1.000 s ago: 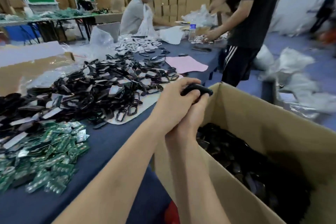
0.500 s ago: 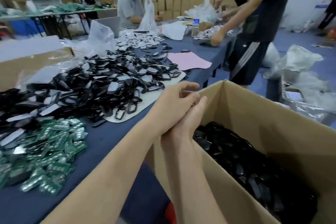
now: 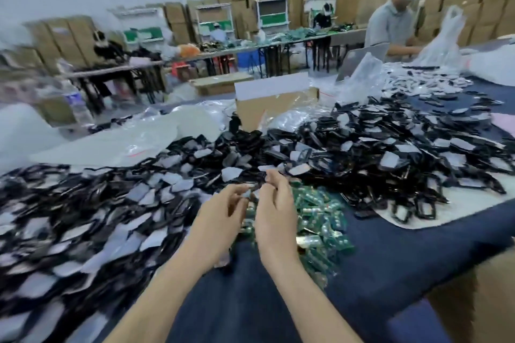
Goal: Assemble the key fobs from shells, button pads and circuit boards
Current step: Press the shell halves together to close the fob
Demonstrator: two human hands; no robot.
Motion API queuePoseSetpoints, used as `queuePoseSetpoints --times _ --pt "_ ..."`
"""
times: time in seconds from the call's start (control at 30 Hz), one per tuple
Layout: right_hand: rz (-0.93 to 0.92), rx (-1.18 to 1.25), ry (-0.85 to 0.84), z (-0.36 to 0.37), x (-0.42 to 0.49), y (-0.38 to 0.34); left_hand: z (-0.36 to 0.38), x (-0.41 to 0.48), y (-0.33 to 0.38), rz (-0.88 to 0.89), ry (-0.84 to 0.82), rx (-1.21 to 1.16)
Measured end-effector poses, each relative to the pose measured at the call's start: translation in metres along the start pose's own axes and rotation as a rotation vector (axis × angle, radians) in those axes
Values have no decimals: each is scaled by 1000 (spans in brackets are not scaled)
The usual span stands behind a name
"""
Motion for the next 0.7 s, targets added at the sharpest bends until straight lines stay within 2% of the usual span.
queuePoseSetpoints --times 0.13,0.27,0.4,0.53,0.6,0.7 --pt "0 -157 -105 58 11 13 -43 -6 -73 -75 112 273" --pt "-72 -392 -171 89 29 25 -74 -1 -115 -165 219 415" --pt "-187 -677 -191 111 42 27 -86 9 -129 -184 264 455" --pt "-220 -923 -273 127 42 40 -107 19 -138 -190 275 515" --pt "-246 -979 -270 131 38 41 -127 22 -144 -204 305 521" --pt "-306 -940 -205 134 38 31 -164 24 -159 -233 384 438"
Point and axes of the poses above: each hand's wrist, its own x-axis towards the middle knuckle, its own z-axis out of the palm, y = z × x, the point moved 9 cm from there along x, towards the middle knuckle, and after that the axes turned 3 degrees about x, right-handed, at the moved point
